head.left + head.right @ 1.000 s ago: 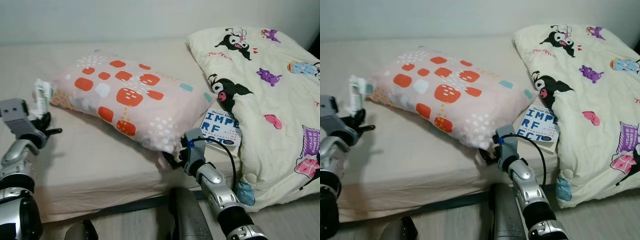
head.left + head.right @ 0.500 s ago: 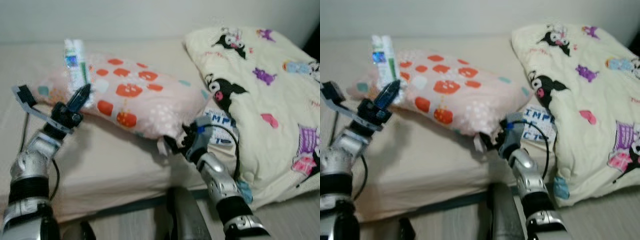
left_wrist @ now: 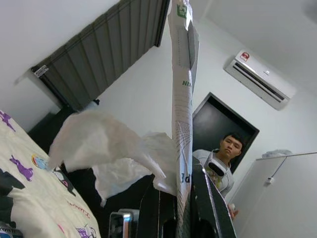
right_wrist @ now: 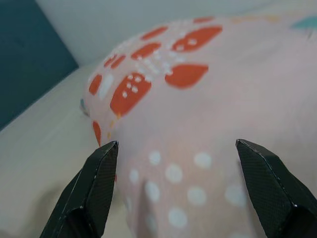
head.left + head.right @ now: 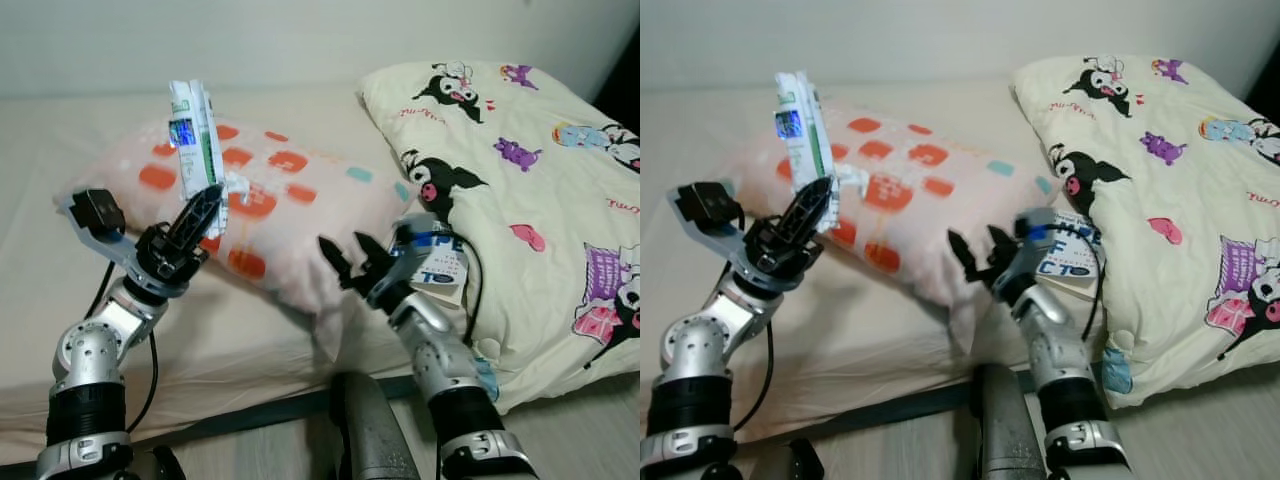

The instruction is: Clean up the room

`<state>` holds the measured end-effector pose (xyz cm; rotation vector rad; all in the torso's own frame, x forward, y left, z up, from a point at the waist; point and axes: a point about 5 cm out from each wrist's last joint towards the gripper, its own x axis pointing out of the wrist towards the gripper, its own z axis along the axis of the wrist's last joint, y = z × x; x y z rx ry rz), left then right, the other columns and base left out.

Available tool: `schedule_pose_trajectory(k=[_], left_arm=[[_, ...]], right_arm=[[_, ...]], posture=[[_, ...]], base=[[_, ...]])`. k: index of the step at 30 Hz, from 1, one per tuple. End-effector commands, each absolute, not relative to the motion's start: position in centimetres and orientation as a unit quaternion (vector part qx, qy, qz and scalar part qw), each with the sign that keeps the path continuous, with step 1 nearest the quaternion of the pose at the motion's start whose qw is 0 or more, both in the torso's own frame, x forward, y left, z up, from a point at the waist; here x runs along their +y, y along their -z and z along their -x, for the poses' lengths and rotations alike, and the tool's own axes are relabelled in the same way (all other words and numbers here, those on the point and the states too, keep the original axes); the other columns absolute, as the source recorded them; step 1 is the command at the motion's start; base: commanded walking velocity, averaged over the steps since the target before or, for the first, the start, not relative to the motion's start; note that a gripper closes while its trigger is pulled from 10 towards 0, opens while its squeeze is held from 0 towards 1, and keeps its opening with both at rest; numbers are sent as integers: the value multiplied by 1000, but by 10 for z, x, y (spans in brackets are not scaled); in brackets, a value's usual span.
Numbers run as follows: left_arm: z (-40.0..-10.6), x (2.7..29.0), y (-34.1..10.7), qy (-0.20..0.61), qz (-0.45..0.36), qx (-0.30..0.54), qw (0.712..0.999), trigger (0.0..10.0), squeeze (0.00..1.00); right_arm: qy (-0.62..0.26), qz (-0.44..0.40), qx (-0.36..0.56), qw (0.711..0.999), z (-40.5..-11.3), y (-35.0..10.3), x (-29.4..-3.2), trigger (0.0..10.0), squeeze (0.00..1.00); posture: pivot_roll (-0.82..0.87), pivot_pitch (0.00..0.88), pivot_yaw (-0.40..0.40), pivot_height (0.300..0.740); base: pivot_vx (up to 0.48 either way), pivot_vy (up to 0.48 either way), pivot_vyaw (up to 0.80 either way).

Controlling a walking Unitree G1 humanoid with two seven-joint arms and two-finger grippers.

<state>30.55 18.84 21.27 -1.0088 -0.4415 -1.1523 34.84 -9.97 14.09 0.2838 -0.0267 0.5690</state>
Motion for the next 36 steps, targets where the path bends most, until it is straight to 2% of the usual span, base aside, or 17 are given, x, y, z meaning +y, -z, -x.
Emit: schedule_pose_trajectory(k=[1,4,6,8,9,10,11,12,13,20,24,27,31,36], left_arm=[[-302,186,-213,517,462,-202,692,0,0],[-300,189,-216,507,482,-216,681,0,0],[-300,189,-216,507,482,-216,681,0,0],[-298,197,-219,502,514,-239,653,0,0],[-298,197,-219,502,514,-239,653,0,0],[-296,198,-219,505,526,-245,639,0,0],[-294,197,-217,511,532,-243,630,0,0],[-294,197,-217,511,532,-243,630,0,0],[-289,192,-208,522,531,-223,629,0,0],[-280,187,-191,531,529,-181,637,0,0],[-280,188,-190,526,528,-178,642,0,0],[-281,191,-189,513,532,-179,650,0,0],[-286,195,-186,481,536,-183,670,0,0],[-286,197,-180,462,538,-180,682,0,0]], right_arm=[[-262,-129,20,956,-347,-128,-102,10000,0],[-270,-175,5,947,-346,-135,-101,10000,0],[-270,-175,5,947,-346,-135,-101,10000,0],[-333,-243,-49,910,-337,-160,-95,10000,0],[-333,-243,-49,910,-337,-160,-95,10000,0],[-375,-267,-68,885,-330,-171,-91,10000,0],[-418,-270,-77,864,-323,-178,-88,10000,0],[-418,-270,-77,864,-323,-178,-88,10000,0],[-480,-246,-68,839,-310,-178,-81,10000,0],[-566,-194,-29,801,-286,-169,-70,10000,0],[-570,-195,-26,798,-284,-171,-70,10000,0],[-562,-192,-20,804,-285,-170,-71,10000,0],[-532,-187,6,826,-291,-162,-75,10000,0],[-528,-187,33,828,-283,-149,-78,10000,0]], posture=[[-189,118,-50,438],[-190,117,-50,448],[-190,117,-50,448],[-191,117,-50,458],[-191,117,-50,458],[-191,116,-51,463],[-188,116,-53,468],[-188,116,-53,468],[-188,117,-54,478],[-186,119,-58,508],[-185,120,-59,518],[-185,120,-58,523],[-180,119,-61,538],[-180,122,-63,558]], base=[[0,0,0],[0,0,0],[0,0,0],[0,0,0],[0,0,0],[0,0,0],[0,0,0],[0,0,0],[0,0,0],[0,0,0],[0,0,0],[0,0,0],[0,0,0],[0,0,0]])
